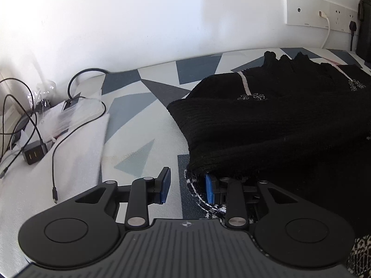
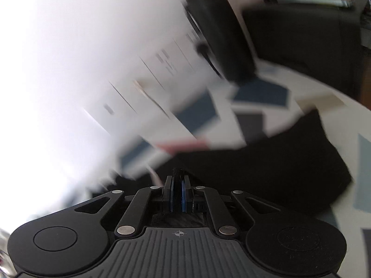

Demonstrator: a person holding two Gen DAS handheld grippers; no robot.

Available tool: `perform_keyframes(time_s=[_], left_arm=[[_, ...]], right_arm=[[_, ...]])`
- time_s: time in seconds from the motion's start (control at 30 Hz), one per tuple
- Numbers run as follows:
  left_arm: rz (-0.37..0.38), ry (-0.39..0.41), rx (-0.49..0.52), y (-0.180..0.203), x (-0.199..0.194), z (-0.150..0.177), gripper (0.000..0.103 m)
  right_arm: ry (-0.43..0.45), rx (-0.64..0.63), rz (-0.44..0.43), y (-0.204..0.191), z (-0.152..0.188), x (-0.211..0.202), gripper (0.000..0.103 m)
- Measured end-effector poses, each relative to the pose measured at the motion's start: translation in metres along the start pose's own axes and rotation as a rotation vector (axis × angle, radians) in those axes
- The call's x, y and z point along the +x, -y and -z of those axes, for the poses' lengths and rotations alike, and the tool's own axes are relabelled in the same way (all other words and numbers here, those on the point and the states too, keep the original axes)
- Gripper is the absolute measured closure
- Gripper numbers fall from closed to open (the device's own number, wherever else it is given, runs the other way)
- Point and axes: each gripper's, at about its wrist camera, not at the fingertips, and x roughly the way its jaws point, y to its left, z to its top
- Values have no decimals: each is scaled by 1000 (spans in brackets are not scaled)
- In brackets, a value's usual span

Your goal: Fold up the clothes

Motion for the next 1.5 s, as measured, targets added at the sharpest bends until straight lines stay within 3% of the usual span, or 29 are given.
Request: perform_keyframes(time_s=[0.07,0.13,0.27,0.4,0.5,0.57,0.63,0.73,0.8,0.87,0.93,1.0,1.1,1.2,1.27,1.43,1.5], left_arm=[[4,3,9,0,-2,2,68],[8,6,23,0,-3,3,68],[14,24,37,0,-8,7,66],[62,44,8,-6,-17,9,66],[152,50,-8,-13,-27,12,56],[191,65,-29,-21,-37,13,43],[245,88,-104,-39,-48,10,38],[323,81,-326,-76,-46,-3,38],[337,36,-442,-90,-26,-19,43],[335,-13,-522,-98,-2,-35,59],[313,-60,-541,-96,25,-51,63],[302,-95,-551,-94,45,-61,68],[295,-124,-532,-88,65,-71,72],[273,-143,-472,-77,77,-74,86],[256,-132,-463,-75,80,-74,96],[271,-27,-440,-79,79,-93,99],[253,-20,-425,-78,86,-101,101]], right_arm=[[-85,57,76,16,9,12,97],[-114,77,119,23,16,14,97],[-82,-14,176,7,17,6,79],[25,-88,182,-18,14,-9,57],[64,-157,136,-39,15,-13,48],[44,-227,103,-53,21,-7,45],[5,-278,90,-63,31,4,41],[-59,-310,86,-71,47,22,40],[-80,-310,92,-77,56,33,40],[-76,-303,89,-88,64,38,40],[-64,-297,85,-101,72,40,38],[-61,-308,90,-114,79,43,23],[-88,-357,106,-127,85,48,21],[-109,-387,123,-133,89,53,14],[-117,-391,132,-132,91,56,13],[-118,-412,148,-132,96,60,10],[-113,-426,148,-133,100,60,8]])
